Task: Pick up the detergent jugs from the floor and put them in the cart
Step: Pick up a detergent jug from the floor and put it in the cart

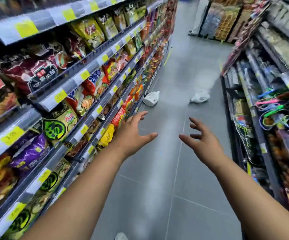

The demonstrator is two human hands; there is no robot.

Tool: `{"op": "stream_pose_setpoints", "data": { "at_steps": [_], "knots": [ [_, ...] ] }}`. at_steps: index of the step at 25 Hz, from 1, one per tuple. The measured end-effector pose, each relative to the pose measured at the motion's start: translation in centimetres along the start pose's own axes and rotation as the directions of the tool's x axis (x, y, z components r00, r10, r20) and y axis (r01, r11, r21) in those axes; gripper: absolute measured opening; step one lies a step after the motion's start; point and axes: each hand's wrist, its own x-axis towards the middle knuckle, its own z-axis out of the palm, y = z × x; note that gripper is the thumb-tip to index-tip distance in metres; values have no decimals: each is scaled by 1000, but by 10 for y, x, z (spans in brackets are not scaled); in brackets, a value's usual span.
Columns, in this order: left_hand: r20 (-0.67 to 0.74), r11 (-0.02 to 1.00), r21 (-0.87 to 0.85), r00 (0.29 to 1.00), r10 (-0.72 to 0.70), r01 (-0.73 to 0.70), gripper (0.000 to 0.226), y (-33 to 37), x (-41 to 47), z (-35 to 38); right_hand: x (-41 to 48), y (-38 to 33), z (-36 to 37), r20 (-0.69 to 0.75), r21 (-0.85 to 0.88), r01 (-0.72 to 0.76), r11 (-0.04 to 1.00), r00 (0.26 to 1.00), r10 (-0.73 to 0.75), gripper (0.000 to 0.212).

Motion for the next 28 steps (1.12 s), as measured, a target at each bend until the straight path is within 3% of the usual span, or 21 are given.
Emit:
{"op": "stream_pose_setpoints", "data": {
  "at_steps": [7,14,21,28],
  "knots": [
    [150,992,-69,982,117,-107,74,30,137,13,95,9,-30,-203,83,-81,993,974,96,67],
    [224,983,-97,959,171,-153,76,62,304,70,249,38,-87,-277,143,-87,986,953,124,71],
    [245,978,-55,947,209,-201,79,115,465,119,409,38,-157,-302,76,-76,994,949,96,68],
    [290,980,-105,938,192,-168,77,96,646,155,571,59,-170,-339,68,-142,988,928,156,69]
  ]
}}
